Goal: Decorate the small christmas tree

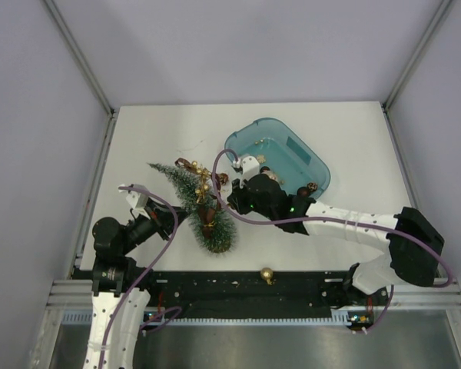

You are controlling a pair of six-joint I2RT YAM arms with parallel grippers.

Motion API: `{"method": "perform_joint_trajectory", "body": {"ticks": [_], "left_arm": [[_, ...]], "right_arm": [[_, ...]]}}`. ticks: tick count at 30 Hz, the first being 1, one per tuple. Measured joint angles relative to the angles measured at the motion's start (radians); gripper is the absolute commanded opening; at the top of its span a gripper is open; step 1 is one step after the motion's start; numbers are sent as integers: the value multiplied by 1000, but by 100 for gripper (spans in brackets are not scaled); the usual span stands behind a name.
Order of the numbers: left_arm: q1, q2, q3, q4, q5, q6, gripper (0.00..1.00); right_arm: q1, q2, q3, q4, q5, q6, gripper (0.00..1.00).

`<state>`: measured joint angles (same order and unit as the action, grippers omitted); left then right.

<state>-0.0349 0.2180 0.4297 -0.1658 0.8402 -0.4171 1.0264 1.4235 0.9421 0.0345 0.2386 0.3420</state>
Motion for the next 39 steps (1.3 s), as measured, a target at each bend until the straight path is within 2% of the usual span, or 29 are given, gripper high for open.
{"method": "perform_joint_trajectory", "body": {"ticks": [18,24,33,39], "left_arm": [[0,0,0,0,0,0,0],[0,0,0,0,0,0,0],[0,0,0,0,0,0,0],[0,0,0,0,0,0,0]], "right_arm": [[-2,17,-87,34,-18,48,0],[-2,-2,-142,47,-56,98,16],[-2,-42,-164,94,-99,150,34],[-2,-49,-174,100,-106,160,37]]}}
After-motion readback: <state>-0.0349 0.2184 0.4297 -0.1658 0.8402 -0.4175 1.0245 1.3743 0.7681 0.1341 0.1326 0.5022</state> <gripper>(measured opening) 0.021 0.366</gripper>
